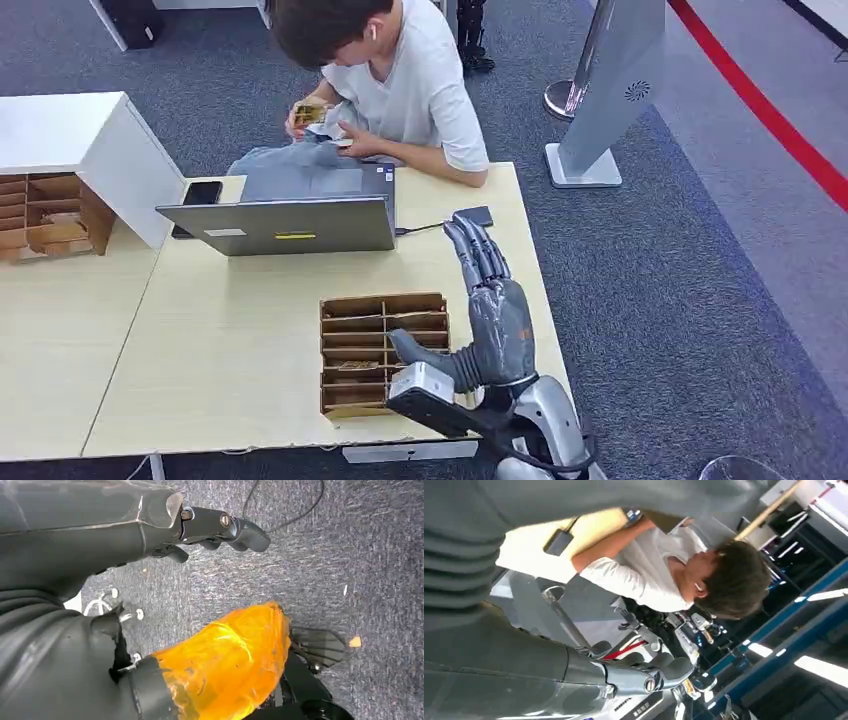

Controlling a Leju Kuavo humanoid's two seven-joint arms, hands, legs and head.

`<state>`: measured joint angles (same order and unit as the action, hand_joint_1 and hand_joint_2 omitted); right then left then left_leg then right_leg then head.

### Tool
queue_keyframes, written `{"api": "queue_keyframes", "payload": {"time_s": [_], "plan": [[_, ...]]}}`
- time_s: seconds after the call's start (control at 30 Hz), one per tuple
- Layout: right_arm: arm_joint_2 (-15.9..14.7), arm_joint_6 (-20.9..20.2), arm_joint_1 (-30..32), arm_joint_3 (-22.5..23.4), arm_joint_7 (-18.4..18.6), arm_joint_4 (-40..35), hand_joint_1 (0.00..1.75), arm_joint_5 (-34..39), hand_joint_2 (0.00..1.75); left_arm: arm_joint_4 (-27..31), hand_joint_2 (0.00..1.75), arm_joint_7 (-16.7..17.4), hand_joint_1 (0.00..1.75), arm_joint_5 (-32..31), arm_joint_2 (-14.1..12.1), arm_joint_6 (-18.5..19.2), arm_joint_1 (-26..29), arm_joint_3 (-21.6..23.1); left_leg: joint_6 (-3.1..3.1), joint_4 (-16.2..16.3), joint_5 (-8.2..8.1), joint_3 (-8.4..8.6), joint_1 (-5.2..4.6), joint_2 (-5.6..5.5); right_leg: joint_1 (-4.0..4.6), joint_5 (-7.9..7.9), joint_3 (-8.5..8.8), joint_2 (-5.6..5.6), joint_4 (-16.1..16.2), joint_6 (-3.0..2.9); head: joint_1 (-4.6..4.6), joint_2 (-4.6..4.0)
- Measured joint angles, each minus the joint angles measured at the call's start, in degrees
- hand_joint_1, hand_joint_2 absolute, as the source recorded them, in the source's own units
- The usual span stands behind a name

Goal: Pass the card to the sensor for recognition and then transmit it.

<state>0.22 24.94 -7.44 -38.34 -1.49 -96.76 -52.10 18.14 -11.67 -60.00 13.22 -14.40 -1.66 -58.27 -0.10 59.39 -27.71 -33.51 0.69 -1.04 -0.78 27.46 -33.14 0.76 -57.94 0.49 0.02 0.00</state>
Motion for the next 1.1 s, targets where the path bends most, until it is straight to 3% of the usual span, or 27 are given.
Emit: {"api": "queue_keyframes", "payload": {"time_s": [0.5, 0.53, 1.1], "plan": [[-2.7, 1.9, 4.2, -1.7, -6.0, -2.9, 0.0, 4.1, 0.0, 0.6, 0.0, 0.4, 0.0, 0.9, 1.2, 0.3, 0.5, -0.2, 0.0, 0.0, 0.0, 0.0, 0.0, 0.0, 0.0, 0.0, 0.0, 0.0, 0.0, 0.0, 0.0, 0.0], [-2.8, 1.9, 4.2, -2.0, -6.2, -2.7, 0.0, 4.2, 1.75, 0.6, 0.0, 0.4, 0.0, 0.9, 1.2, 0.3, 0.6, -0.2, 0.0, 0.0, 0.0, 0.0, 0.0, 0.0, 0.0, 0.0, 0.0, 0.0, 0.0, 0.0, -0.02, 0.0], [-3.6, 0.7, 3.2, -5.7, -5.1, 2.2, 0.0, 2.8, 1.75, 0.6, 0.0, 0.0, 0.0, 0.9, 0.9, -0.5, 0.4, -0.3, 0.0, 0.0, 0.0, 0.0, 0.0, 0.0, 0.0, 0.0, 0.0, 0.0, 0.0, 0.0, -0.02, 0.0]]}}
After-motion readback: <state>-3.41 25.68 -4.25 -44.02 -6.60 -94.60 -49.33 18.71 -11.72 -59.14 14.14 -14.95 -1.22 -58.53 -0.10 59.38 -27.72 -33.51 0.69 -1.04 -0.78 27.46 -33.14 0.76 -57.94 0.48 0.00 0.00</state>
